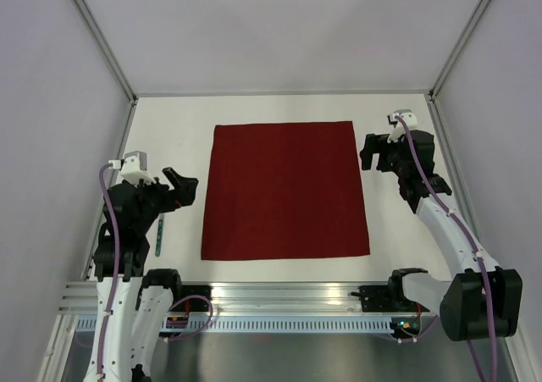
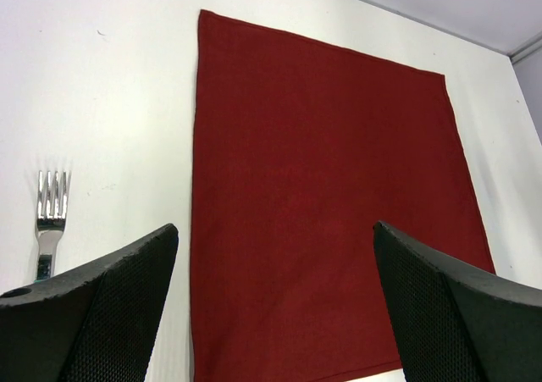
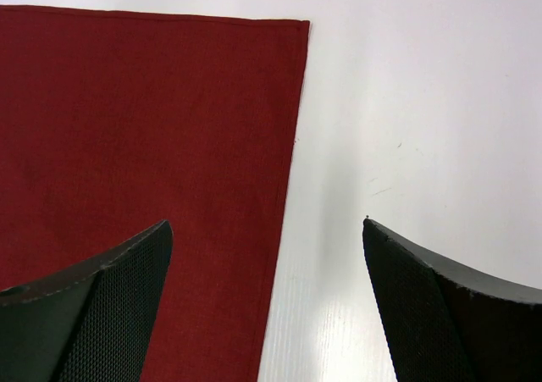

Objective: Fold the napkin, place the utensils inside, and roll it up
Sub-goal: Fold the napkin at the center of the board.

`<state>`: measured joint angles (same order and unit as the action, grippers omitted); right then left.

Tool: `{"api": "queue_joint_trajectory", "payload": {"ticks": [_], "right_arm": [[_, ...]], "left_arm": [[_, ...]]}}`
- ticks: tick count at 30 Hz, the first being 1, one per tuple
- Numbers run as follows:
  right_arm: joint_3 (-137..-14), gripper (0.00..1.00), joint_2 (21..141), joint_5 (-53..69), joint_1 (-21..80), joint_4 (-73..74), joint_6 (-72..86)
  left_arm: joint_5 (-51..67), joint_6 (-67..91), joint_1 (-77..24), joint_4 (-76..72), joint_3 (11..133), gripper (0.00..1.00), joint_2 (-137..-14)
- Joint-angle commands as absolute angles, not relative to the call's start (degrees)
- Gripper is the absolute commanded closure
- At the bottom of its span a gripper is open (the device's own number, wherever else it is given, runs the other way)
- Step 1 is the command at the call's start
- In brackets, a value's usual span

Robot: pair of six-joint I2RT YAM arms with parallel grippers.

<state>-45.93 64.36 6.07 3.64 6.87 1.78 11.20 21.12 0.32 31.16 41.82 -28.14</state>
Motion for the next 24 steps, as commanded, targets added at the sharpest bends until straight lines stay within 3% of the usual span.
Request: {"api": "queue_joint_trajectory", "payload": {"ticks": [1,7,11,17,24], "right_arm": [[-48.25,0.02,63.54,4.66,3.69,5.98,2.81],[-47.81,0.02,62.40,5.36,3.69,7.03,1.76],[-48.43,0.02,62.31,0.45,3.60,7.47,2.28],[-49.39,0.02,64.51,0.35,3.43,8.70,2.46],[-49.48,0.02,65.21,0.35,2.11,9.14,2.72]], "left_arm": [[14.93,19.86,0.70,30.76,42.71,0.00,-29.44],[16.52,20.56,0.62,29.71,44.21,0.00,-33.30],[11.64,22.67,-6.92,28.04,45.87,0.00,-36.29],[-13.86,25.66,-41.59,23.30,48.95,0.02,-48.83],[-29.26,24.35,-65.29,15.30,57.82,0.08,-76.44]]}}
